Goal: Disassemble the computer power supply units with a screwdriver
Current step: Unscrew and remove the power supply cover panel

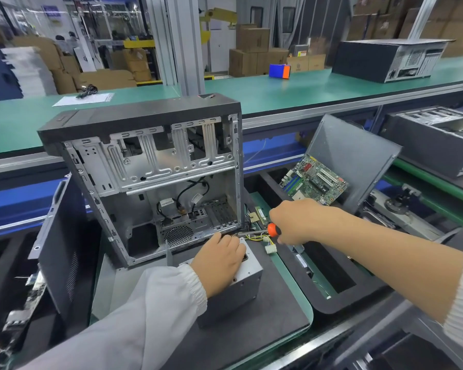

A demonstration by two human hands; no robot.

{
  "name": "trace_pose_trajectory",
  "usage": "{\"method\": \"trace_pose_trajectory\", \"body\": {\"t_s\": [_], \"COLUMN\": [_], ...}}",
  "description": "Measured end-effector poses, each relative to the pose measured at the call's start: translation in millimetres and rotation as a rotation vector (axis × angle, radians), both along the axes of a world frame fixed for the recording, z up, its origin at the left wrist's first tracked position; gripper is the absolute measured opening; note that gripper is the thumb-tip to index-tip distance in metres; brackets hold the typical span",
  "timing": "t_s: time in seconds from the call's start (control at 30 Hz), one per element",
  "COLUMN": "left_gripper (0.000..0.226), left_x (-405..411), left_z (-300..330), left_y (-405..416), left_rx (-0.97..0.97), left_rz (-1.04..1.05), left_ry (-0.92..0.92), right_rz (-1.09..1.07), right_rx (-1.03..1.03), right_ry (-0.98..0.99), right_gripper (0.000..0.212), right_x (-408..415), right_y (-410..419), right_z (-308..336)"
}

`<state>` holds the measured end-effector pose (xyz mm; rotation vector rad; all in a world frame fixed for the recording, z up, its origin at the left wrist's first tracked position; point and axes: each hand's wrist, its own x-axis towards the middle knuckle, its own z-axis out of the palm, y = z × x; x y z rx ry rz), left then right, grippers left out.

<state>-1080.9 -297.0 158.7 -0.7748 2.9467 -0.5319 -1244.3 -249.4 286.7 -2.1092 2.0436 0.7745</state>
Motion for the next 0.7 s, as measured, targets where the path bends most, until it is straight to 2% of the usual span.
{"method": "trace_pose_trajectory", "body": {"t_s": [0.07, 0.47, 0.7], "left_gripper": [0.025, 0.019, 0.018], "left_x": [-2.2, -5.5, -7.1], "left_z": [0.6, -1.7, -7.4], "left_y": [0.9, -6.0, -5.8], "left_rx": [0.008, 0.124, 0.106], "left_rz": [0.006, 0.179, 0.218], "left_ry": [-0.012, 0.000, 0.032], "right_rz": [0.000, 0.040, 0.061], "right_rx": [0.005, 0.005, -0.028], "right_ry": [0.002, 0.012, -0.002], "right_gripper": [0.020, 0.021, 0.012], "right_x": [-0.7, -5.0, -5.4], "right_y": [-0.4, -4.8, -6.8], "right_z": [-0.1, -3.4, -8.3]}}
